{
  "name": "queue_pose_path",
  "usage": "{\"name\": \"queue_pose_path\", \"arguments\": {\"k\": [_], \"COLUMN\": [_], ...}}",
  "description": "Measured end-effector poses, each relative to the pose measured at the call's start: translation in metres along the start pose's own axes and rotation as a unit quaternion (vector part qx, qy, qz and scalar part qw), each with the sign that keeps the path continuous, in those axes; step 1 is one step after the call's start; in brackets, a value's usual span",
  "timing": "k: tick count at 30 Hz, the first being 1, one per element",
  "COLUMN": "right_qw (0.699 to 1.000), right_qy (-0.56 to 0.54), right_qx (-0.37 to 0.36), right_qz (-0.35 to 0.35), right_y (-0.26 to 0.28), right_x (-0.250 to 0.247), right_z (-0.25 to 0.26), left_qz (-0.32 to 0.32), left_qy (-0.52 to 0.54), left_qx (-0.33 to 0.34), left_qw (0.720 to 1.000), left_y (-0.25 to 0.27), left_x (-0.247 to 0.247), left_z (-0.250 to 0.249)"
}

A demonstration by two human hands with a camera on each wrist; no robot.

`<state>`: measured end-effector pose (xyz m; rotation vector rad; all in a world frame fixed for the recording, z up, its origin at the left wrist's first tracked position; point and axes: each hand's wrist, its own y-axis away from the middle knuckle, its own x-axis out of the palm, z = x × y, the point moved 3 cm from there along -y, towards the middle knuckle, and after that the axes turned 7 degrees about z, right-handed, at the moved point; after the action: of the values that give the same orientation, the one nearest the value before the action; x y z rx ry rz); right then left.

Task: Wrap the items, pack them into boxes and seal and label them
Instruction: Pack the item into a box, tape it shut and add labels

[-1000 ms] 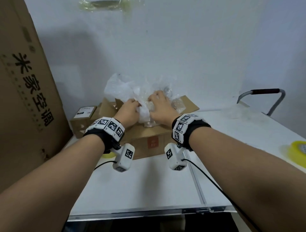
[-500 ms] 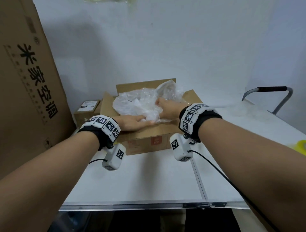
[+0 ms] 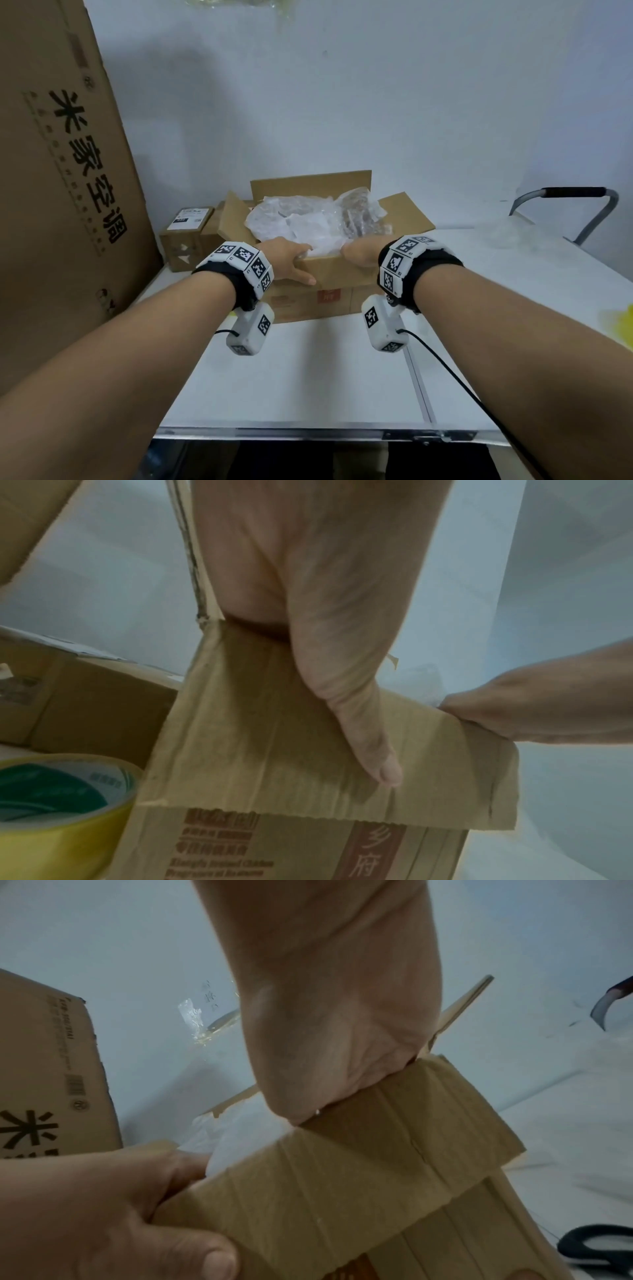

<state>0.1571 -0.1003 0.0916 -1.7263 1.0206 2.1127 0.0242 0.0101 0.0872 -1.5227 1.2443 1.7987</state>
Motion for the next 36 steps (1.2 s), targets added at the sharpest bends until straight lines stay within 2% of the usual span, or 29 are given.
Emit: {"name": "queue_pose_path", "arguments": {"k": [7, 10, 12, 15, 18, 21, 26, 28, 30, 32, 35, 36], "right_qw": [0.998, 0.983, 0.975, 0.987, 0.997, 0.999, 0.998, 0.998, 0.997, 0.998, 0.980, 0.979], "right_qy": [0.025, 0.059, 0.073, 0.078, 0.041, -0.028, -0.019, 0.005, 0.063, 0.052, 0.019, 0.042], "right_qx": [-0.017, -0.012, 0.021, 0.027, 0.004, 0.020, 0.036, 0.023, 0.012, 0.009, -0.114, -0.132], "right_qz": [-0.051, -0.173, -0.210, -0.139, -0.062, -0.001, 0.045, 0.062, 0.041, -0.029, -0.163, -0.150], "right_y": [-0.003, -0.001, 0.002, 0.004, -0.005, -0.020, -0.007, -0.020, -0.037, -0.038, -0.004, 0.007], "right_x": [-0.012, -0.029, -0.039, -0.043, -0.033, -0.013, -0.014, -0.014, -0.023, -0.041, -0.060, -0.059], "right_z": [0.012, 0.007, -0.004, -0.012, -0.007, -0.003, 0.002, 0.004, 0.003, 0.007, 0.038, 0.048], "left_qz": [0.004, 0.008, 0.012, 0.012, 0.009, 0.015, 0.017, 0.014, 0.011, 0.007, 0.000, -0.002], "left_qy": [-0.011, -0.013, -0.013, -0.004, -0.003, -0.004, -0.009, -0.008, -0.005, -0.006, 0.000, 0.004], "left_qx": [-0.001, -0.003, -0.002, -0.001, -0.005, -0.006, -0.006, -0.007, -0.006, -0.001, 0.011, 0.013], "left_qw": [1.000, 1.000, 1.000, 1.000, 1.000, 1.000, 1.000, 1.000, 1.000, 1.000, 1.000, 1.000], "left_y": [-0.009, -0.011, -0.012, -0.014, -0.015, -0.016, -0.014, -0.014, -0.015, -0.016, -0.016, -0.015], "left_x": [-0.001, -0.004, -0.004, -0.004, -0.005, -0.005, -0.003, -0.003, -0.002, -0.001, -0.002, -0.002], "left_z": [0.004, 0.005, 0.006, 0.007, 0.007, 0.007, 0.007, 0.008, 0.009, 0.010, 0.010, 0.009]}}
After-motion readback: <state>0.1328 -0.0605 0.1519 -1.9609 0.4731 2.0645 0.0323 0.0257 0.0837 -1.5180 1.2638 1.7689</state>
